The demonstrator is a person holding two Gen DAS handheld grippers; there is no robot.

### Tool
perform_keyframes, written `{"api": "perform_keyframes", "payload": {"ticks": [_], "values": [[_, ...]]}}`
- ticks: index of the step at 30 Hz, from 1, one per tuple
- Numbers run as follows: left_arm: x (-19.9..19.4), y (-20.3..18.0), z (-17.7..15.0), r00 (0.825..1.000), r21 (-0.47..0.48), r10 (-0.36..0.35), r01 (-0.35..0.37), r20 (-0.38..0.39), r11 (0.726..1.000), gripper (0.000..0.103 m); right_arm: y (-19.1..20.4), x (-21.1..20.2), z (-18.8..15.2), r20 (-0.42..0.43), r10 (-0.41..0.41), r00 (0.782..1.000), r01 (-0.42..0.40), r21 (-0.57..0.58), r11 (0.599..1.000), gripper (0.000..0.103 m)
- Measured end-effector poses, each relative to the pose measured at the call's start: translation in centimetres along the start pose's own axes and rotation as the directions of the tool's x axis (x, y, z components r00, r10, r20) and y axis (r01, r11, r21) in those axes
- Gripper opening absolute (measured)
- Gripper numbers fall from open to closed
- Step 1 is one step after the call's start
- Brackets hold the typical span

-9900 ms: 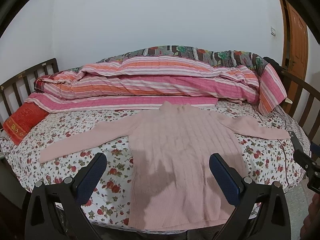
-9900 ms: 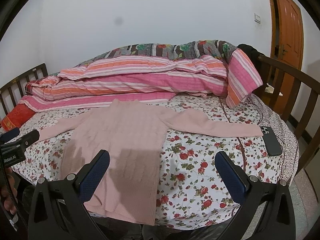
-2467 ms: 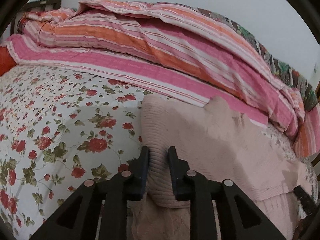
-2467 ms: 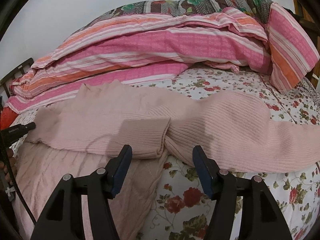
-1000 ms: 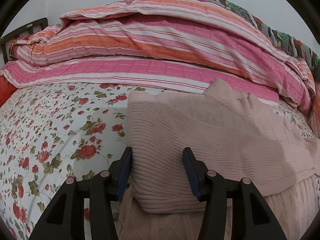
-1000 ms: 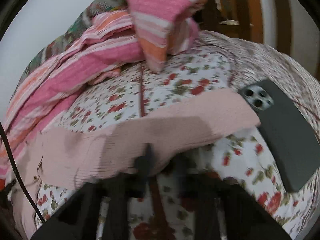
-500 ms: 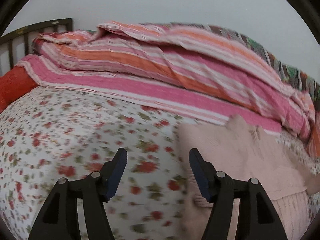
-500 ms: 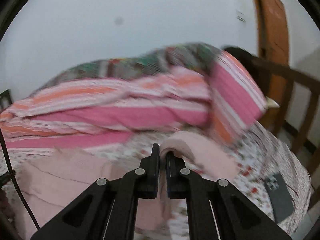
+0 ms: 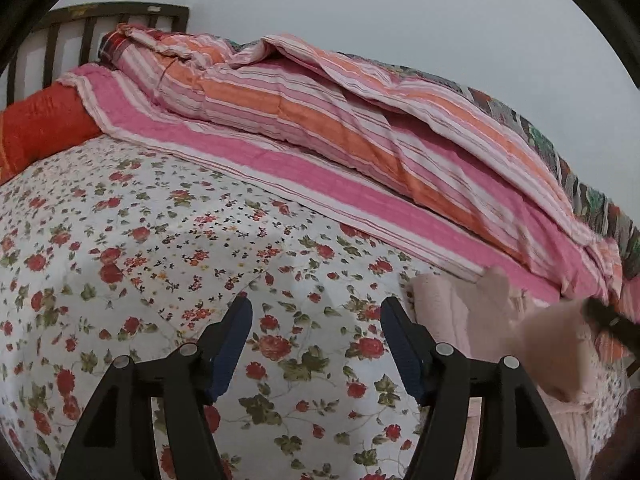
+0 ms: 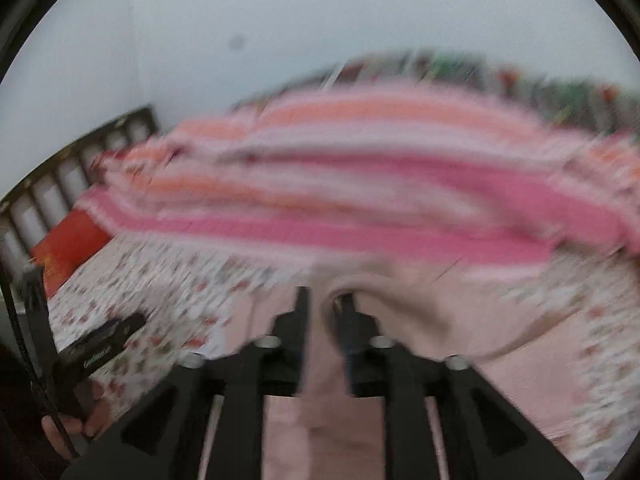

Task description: Fold small clothes

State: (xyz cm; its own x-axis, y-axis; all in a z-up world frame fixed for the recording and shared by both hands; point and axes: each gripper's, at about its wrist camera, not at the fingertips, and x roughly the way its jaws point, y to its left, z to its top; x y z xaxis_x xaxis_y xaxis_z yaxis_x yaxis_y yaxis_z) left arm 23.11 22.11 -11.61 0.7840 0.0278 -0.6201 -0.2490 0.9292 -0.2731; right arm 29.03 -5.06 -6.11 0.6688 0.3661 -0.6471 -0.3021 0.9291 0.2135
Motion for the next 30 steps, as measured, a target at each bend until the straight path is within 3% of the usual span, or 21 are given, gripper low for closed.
{"api": "perform_keyframes", "payload": {"ticks": [3, 6, 9, 11, 15, 22, 25, 28, 30], "values": [[0.1, -0.8, -0.4, 1.000, 0.046, 0.000, 0.000, 0.002, 0.999, 0.065, -0.9, 0.3, -1.6, 0.001, 0.015, 1.000, -0.015, 0.013, 1.000, 0.032], [0.4, -1.4, -0.7, 0.993, 0.027, -0.109, 0.110, -0.039, 0.994, 0.065, -3.2, -1.3, -2.7, 0.042, -0.016, 0.999, 0.015, 0.027, 1.000, 0.044], [0.8, -2.6, -1.1, 0.970, -0.004, -0.229, 0.229, -0.077, 0.973, 0.065, -6.5, -4.3, -4.5, 0.092, -0.101, 0.991, 0.099, 0.026, 0.995, 0.046], [0.8, -3.9, -1.3, 0.960, 0.001, -0.268, 0.268, -0.077, 0.963, 0.064, -8.9, -6.0, -5.2, 0.113, -0.165, 0.980, 0.162, 0.037, 0.986, 0.053], [0.5, -8.3, -2.1, 0.947, 0.066, -0.309, 0.315, -0.087, 0.947, 0.065, -13.8, -8.4, -7.0, 0.112, -0.267, 0.957, 0.262, 0.058, 0.963, 0.054], [1.2, -17.6, -5.0, 0.927, 0.193, -0.336, 0.364, -0.166, 0.911, 0.076, -19.3, -8.5, -10.7, 0.059, -0.304, 0.951, 0.298, 0.101, 0.949, 0.054], [1.7, -20.9, -6.5, 0.919, 0.229, -0.341, 0.382, -0.197, 0.895, 0.080, -20.6, -8.1, -11.4, 0.014, -0.278, 0.961, 0.273, 0.135, 0.952, 0.054], [2.5, -23.1, -8.3, 0.933, 0.293, -0.285, 0.342, -0.221, 0.893, 0.080, -21.7, -8.2, -12.2, -0.002, -0.265, 0.964, 0.262, 0.159, 0.952, 0.057], [3.3, -23.7, -9.3, 0.964, 0.352, -0.166, 0.232, -0.207, 0.907, 0.080, -22.0, -8.0, -12.5, -0.022, -0.266, 0.964, 0.266, 0.159, 0.951, 0.057]]}}
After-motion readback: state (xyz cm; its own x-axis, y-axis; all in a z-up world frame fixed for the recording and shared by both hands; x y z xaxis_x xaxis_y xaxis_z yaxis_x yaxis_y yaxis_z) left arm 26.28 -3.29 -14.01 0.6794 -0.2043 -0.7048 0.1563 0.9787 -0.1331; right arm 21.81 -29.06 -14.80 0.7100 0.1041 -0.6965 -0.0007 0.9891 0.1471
